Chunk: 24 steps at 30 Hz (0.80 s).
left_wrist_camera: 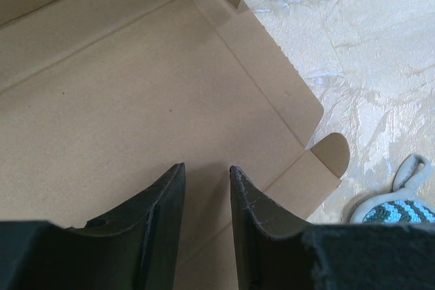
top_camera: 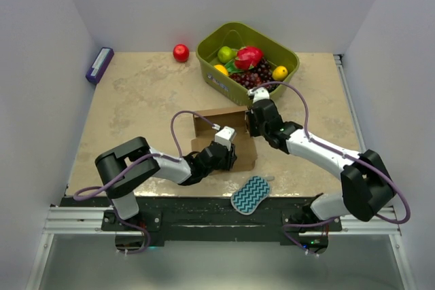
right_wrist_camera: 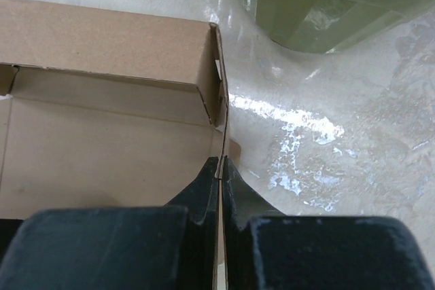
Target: Fold the paper box
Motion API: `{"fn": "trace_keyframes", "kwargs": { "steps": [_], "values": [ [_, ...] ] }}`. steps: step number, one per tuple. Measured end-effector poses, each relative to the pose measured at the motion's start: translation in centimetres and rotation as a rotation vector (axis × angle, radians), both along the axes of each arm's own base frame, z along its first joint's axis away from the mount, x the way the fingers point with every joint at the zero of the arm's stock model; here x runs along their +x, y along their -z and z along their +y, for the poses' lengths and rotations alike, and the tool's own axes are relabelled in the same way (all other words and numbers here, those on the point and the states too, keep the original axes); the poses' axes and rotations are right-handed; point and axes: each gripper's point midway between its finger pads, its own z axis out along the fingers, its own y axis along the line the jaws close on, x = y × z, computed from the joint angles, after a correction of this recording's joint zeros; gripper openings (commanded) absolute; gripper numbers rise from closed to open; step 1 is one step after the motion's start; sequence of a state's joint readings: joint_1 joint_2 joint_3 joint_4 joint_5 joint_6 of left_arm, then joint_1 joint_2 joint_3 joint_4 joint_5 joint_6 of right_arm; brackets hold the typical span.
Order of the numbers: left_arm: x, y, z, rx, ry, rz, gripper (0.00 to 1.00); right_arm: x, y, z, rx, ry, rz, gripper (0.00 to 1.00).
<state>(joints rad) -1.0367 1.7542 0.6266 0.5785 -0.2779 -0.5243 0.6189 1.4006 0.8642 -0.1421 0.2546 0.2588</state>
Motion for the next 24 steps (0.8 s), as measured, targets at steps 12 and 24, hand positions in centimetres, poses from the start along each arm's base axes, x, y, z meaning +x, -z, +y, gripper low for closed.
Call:
{"fn": "trace_keyframes", "kwargs": {
  "steps": [12,24],
  "values": [
    [-0.1,-0.2,-0.3,0.000,0.007,0.015,0.49,-0.7,1.0,0.8,0.003,0.047,0.006,0.00],
    [-2.0,-3.6,1.2,0.071,0.066,0.072,0.80,-0.8,1.1,0.5,0.013,0.095,0.010,0.00]
  ]
}}
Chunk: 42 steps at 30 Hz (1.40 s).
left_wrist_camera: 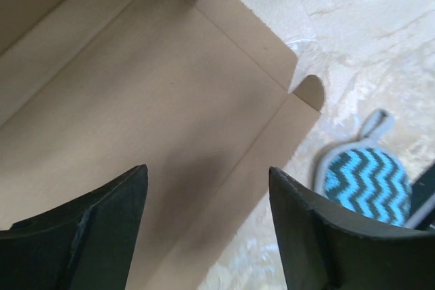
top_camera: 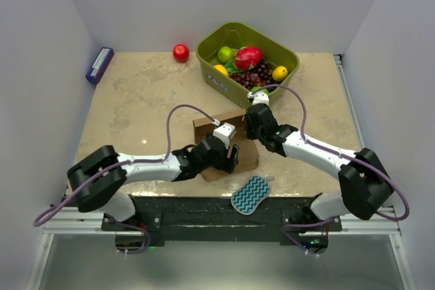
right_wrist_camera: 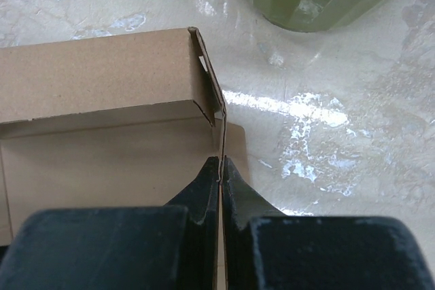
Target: Fold the paper box
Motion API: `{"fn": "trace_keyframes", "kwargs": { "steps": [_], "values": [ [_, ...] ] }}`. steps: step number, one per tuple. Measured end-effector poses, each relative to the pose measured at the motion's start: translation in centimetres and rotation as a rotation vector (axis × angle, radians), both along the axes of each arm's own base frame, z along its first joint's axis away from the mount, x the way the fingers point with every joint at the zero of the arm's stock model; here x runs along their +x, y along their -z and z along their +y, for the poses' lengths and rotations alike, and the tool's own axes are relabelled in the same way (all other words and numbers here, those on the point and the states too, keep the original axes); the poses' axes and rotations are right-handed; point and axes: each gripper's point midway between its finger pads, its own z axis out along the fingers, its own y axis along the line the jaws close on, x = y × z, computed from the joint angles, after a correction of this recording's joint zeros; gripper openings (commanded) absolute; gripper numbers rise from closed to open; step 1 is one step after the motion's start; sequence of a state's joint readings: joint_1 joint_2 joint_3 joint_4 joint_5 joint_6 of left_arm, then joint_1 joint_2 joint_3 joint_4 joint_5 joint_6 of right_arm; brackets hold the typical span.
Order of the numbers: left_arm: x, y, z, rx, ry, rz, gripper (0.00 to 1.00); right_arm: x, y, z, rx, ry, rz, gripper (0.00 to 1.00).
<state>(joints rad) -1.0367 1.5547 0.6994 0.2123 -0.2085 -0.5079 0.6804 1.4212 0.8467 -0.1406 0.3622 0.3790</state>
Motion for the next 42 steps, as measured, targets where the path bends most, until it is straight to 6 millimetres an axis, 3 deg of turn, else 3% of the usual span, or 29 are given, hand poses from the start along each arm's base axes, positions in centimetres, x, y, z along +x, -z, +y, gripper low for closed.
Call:
{"fn": "trace_keyframes", "kwargs": {
  "steps": [4,7,12,16,18,21,23,28,42],
  "values": [
    [-0.6,-3.5,1.1,-0.023,0.005,-0.014,0.84,0.0,0.0,-0.1,-0.004,0.007,0.000,0.00],
    [-0.4,-7.3,2.4,-0.071,-0.006,-0.030,0.85,0.0,0.0,-0.2,-0.007,0.010,-0.002,0.00],
    [4.0,-16.5,7.9,-0.215,-0.169,-0.134,0.87,0.0,0.0,-0.3,-0.006,0.014,-0.002,0.00],
    [7.4,-20.4,12.8,-0.261,-0.307,-0.206,0.86,0.0,0.0,-0.3,-0.004,0.015,-0.001,0.00],
    [8.5,-20.0,14.1,-0.259,-0.335,-0.191,0.85,0.0,0.0,-0.2,-0.003,0.017,-0.001,0.00],
    [9.8,-17.2,15.5,-0.228,-0.362,-0.115,0.82,0.0,0.0,-0.2,-0.002,0.017,-0.001,0.00],
    [9.8,-14.7,15.6,-0.206,-0.355,-0.050,0.79,0.0,0.0,-0.2,-0.001,0.018,0.000,0.00],
    [9.0,-10.8,15.4,-0.209,-0.327,0.069,0.75,0.0,0.0,-0.2,0.003,0.020,0.000,0.00],
    [9.2,-8.0,13.9,-0.291,-0.301,0.132,0.66,0.0,0.0,-0.1,0.012,0.024,0.001,0.00]
  ]
}}
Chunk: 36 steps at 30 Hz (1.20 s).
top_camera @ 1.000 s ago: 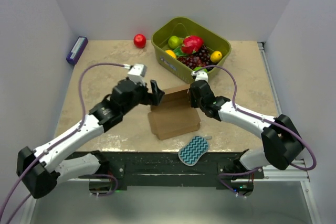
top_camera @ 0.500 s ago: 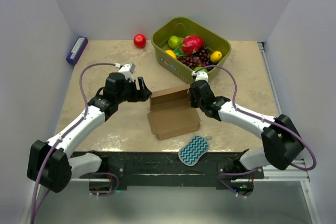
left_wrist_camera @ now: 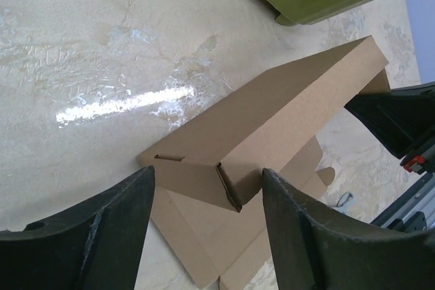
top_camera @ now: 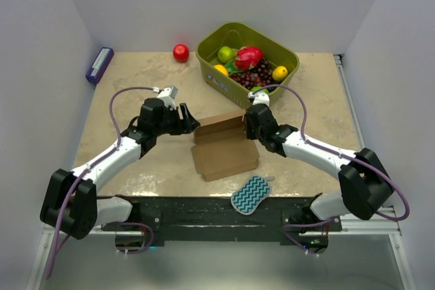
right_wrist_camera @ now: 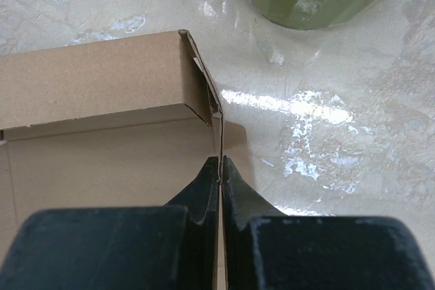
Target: Fold the paper box
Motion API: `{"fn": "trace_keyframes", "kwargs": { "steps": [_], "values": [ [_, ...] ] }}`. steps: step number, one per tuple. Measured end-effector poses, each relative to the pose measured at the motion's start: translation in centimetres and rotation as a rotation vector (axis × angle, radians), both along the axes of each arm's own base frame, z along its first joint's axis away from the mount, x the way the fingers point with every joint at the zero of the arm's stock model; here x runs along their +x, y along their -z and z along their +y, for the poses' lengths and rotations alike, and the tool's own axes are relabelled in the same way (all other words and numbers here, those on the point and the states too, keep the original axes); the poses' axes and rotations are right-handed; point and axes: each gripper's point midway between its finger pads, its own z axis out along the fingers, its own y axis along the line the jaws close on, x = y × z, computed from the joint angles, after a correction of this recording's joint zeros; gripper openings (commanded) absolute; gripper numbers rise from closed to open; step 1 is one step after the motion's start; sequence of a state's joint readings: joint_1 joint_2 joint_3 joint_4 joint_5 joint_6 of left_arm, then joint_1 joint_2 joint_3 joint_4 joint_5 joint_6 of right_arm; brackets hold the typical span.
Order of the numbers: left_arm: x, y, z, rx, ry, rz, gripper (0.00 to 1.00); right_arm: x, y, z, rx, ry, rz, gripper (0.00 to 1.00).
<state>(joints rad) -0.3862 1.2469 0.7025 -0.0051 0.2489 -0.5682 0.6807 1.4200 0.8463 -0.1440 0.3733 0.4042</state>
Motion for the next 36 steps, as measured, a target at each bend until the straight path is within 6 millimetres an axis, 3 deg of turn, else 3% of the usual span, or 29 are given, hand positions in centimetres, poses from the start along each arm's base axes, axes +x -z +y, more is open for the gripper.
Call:
{"fn": "trace_keyframes", "kwargs": {
  "steps": [4,6,13,18,22,26,30,36],
  "values": [
    [0.3,0.3,-0.1,-0.011,-0.005,-0.008,0.60,-0.1,0.1,0.3,0.009,-0.010,-0.001,0.03],
    [0.6,0.2,-0.1,-0.017,-0.011,-0.015,0.58,-0.2,0.0,0.6,0.025,-0.024,-0.002,0.15],
    [1.3,0.5,0.0,-0.023,-0.021,-0.034,0.53,-1.5,0.7,0.5,0.030,-0.067,0.043,0.38],
    [1.6,0.5,-0.1,-0.024,-0.023,-0.041,0.51,-1.8,-1.0,-0.7,0.029,-0.061,0.024,0.51],
    [1.8,0.5,-0.1,-0.026,-0.023,-0.049,0.50,-1.5,-3.6,-2.0,0.042,-0.043,-0.027,0.48],
    [1.9,0.4,-0.1,-0.023,-0.019,-0.056,0.50,0.0,-5.4,-4.7,0.056,0.037,-0.074,0.45],
    [1.9,0.4,-0.1,-0.017,-0.015,-0.061,0.49,1.2,-4.5,-6.5,0.032,0.085,-0.063,0.43],
    [1.9,0.4,-0.1,-0.013,-0.012,-0.065,0.48,1.8,-0.9,-5.1,0.027,0.015,-0.024,0.43]
  ]
}}
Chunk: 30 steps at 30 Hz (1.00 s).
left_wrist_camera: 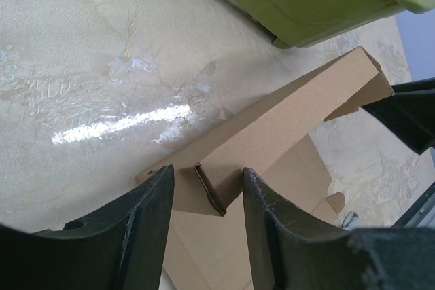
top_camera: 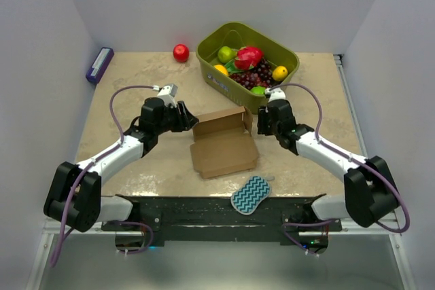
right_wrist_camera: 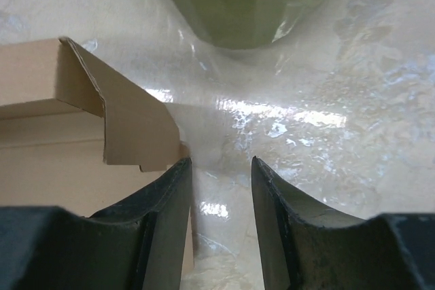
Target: Fold the paper box
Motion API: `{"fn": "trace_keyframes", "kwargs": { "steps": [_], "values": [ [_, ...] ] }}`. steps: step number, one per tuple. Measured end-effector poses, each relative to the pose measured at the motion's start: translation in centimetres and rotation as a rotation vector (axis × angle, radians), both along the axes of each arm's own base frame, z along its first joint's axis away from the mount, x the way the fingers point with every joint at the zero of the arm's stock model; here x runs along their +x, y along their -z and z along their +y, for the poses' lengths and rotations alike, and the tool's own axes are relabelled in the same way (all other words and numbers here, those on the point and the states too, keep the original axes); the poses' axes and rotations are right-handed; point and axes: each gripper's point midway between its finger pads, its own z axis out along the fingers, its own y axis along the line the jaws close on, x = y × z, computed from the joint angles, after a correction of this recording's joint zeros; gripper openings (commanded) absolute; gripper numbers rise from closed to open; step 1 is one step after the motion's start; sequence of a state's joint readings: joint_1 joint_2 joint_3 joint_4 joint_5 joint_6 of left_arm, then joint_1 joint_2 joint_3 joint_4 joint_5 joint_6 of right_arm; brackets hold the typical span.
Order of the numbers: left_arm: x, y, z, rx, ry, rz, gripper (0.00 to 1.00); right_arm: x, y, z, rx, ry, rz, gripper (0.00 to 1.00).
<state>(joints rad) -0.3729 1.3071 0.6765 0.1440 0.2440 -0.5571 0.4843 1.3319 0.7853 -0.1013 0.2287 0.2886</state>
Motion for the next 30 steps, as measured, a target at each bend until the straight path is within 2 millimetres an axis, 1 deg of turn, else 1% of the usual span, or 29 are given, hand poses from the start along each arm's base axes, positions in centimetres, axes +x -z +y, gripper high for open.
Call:
{"fn": "trace_keyframes", "kwargs": {
  "steps": [3,5,13,19,26,30],
  "values": [
    [0.0,0.0,0.0,0.000,0.000,0.000,0.48,-0.2,1.5,0.6,0.009,-0.040,0.015,0.43],
    [0.0,0.0,0.0,0.000,0.000,-0.001,0.48,-0.2,1.9,1.1,0.023,-0.066,0.010,0.43],
    [0.0,0.0,0.0,0.001,0.001,-0.001,0.47,1.0,0.7,3.7,0.103,-0.171,-0.084,0.43],
    [0.0,0.0,0.0,0.001,0.001,-0.002,0.46,1.2,1.1,4.6,0.126,-0.218,-0.106,0.43],
    [0.0,0.0,0.0,0.003,0.002,-0.004,0.45,1.9,0.7,5.5,0.141,-0.262,-0.153,0.44],
    [0.1,0.0,0.0,0.011,0.007,-0.011,0.45,2.3,1.2,6.1,0.139,-0.293,-0.165,0.45]
  ]
}}
